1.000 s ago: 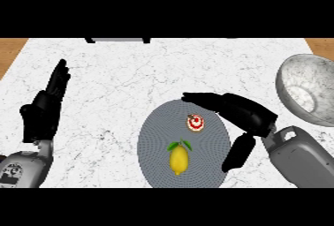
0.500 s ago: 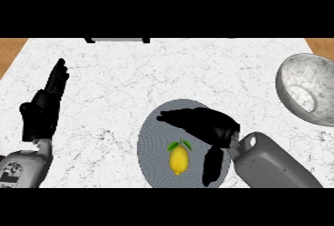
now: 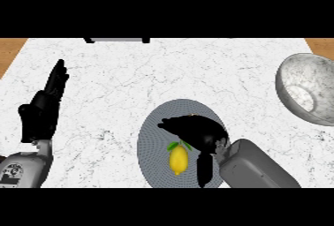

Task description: Pick the lemon from the placemat and place it in the bowl

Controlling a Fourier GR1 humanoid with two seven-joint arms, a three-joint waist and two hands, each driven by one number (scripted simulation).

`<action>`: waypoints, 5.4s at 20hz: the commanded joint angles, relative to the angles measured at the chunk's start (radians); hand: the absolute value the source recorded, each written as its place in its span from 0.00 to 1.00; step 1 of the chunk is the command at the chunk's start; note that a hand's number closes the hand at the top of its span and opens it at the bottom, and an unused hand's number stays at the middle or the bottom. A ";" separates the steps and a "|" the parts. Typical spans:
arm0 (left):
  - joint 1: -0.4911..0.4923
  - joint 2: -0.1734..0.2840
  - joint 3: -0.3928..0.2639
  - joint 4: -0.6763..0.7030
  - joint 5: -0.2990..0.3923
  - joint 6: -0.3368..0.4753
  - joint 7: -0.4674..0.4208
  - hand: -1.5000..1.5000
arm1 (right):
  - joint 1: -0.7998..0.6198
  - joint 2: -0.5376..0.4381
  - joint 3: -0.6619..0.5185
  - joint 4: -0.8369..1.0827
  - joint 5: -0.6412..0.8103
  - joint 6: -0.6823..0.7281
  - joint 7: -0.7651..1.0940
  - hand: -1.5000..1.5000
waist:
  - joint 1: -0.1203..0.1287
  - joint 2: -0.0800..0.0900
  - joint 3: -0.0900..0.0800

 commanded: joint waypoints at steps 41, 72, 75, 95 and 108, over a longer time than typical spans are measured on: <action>-0.040 -0.089 0.079 0.013 -0.077 -0.101 0.022 0.50 | -0.001 0.238 -0.133 0.119 0.282 -0.703 0.326 1.00 | 0.011 -0.004 0.000; -0.057 -0.101 0.117 0.008 -0.079 -0.113 0.029 0.50 | 0.059 -0.138 -0.769 -0.043 0.325 -0.968 0.220 1.00 | -0.003 0.004 0.001; -0.081 -0.058 0.148 -0.004 -0.066 -0.141 0.060 0.50 | 0.085 -0.191 -0.812 0.063 0.322 -0.990 0.124 1.00 | -0.001 0.004 0.001; -0.064 -0.117 0.104 0.003 -0.090 -0.135 0.022 0.50 | -0.184 -0.361 -1.116 1.012 0.119 -1.044 -0.471 0.00 | 0.042 0.020 0.006; -0.013 -0.115 0.108 -0.052 -0.107 -0.133 0.047 0.50 | -0.180 -0.400 -1.311 1.158 -0.104 -0.979 -0.867 0.00 | 0.021 0.008 0.003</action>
